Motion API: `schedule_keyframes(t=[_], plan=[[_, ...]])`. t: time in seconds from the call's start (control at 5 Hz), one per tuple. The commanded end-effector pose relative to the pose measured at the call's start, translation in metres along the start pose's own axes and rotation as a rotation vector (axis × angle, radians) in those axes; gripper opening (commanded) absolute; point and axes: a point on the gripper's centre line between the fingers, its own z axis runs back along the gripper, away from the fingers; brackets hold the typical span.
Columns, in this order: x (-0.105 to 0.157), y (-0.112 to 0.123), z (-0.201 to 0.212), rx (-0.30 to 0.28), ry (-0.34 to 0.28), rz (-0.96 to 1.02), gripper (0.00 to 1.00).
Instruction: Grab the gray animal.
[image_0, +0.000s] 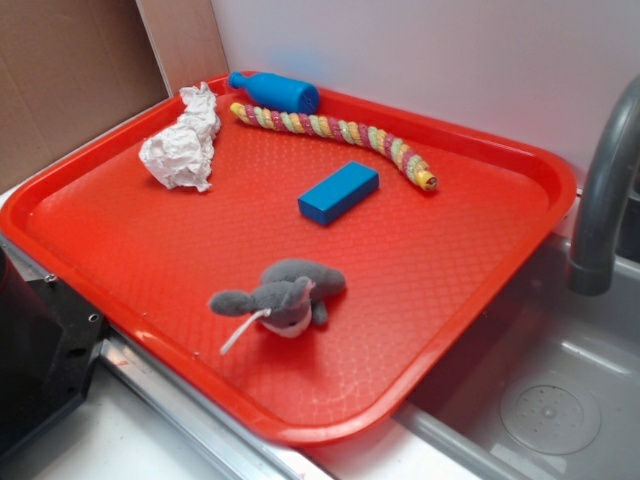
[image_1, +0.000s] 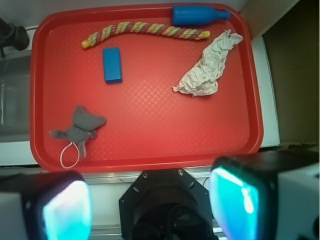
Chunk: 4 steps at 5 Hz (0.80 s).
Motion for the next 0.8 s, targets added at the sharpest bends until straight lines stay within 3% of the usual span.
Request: schedule_keyframes(t=[0.0, 0.2, 0.4, 0.6], plan=[[0.0, 0.0, 0.0, 0.0, 0.0, 0.0, 1.0], [-0.004, -0.012, -0.05, 0.027, 0.189, 0.254, 1.0], [0.017, -0.051, -0.104, -0.015, 0.228, 0.461, 1.0], [0.033, -0.071, -0.127, 0.017, 0.296, 0.443, 1.0]])
